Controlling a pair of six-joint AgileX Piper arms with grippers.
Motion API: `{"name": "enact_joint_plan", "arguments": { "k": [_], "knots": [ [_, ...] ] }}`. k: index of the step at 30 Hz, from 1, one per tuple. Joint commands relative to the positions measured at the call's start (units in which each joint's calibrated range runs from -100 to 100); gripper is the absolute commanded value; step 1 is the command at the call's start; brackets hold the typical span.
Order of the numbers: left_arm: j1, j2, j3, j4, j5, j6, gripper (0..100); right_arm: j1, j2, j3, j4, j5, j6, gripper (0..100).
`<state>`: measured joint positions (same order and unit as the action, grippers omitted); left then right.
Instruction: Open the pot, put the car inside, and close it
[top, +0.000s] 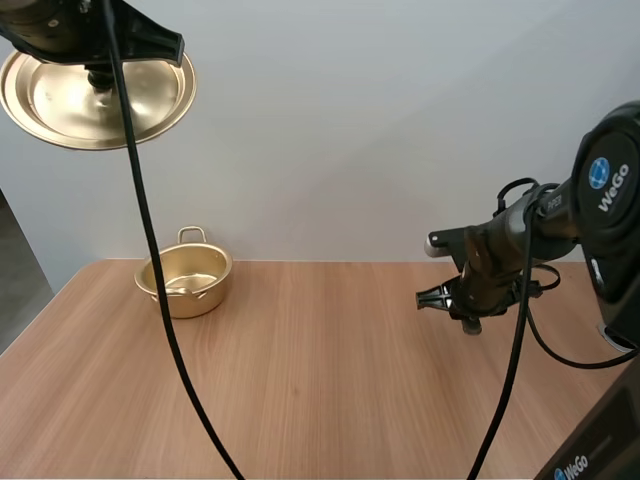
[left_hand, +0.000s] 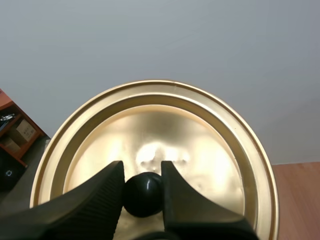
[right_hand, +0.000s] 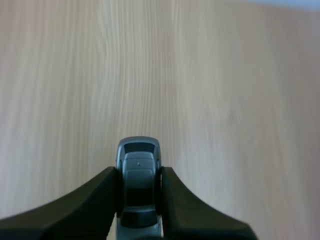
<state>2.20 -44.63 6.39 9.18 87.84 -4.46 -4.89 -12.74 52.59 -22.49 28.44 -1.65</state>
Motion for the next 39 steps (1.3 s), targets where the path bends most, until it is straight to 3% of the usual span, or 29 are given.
{"name": "enact_joint_plan", "arguments": {
  "k": [1, 12, 19, 32, 39],
  "knots": [
    [0.03, -5.8, -0.1, 0.0, 0.8, 0.0, 0, 1.0, -2.4, -6.9, 0.3, 0.7, -1.9, 0],
    [0.03, -18.5, -0.1, 3.7, 8.1, 0.0, 0, 12.8, -2.5, -18.3, 17.0, 3.5, -16.6, 0],
    [0.03, -19.1, -0.1, 4.5, 12.2, 0.0, 0, 20.6, 5.0, -27.3, 17.4, 1.3, -17.4, 0],
    [0.18, -19.1, -0.1, 4.5, 12.2, 1.6, 0, 26.3, 28.5, -49.4, 17.4, 0.6, -20.1, 0],
    [0.49, -19.1, -0.1, 5.5, 12.2, 1.9, 0, 30.0, 34.8, -55.8, 17.3, 1.0, -21.2, 0]
  ]
}}
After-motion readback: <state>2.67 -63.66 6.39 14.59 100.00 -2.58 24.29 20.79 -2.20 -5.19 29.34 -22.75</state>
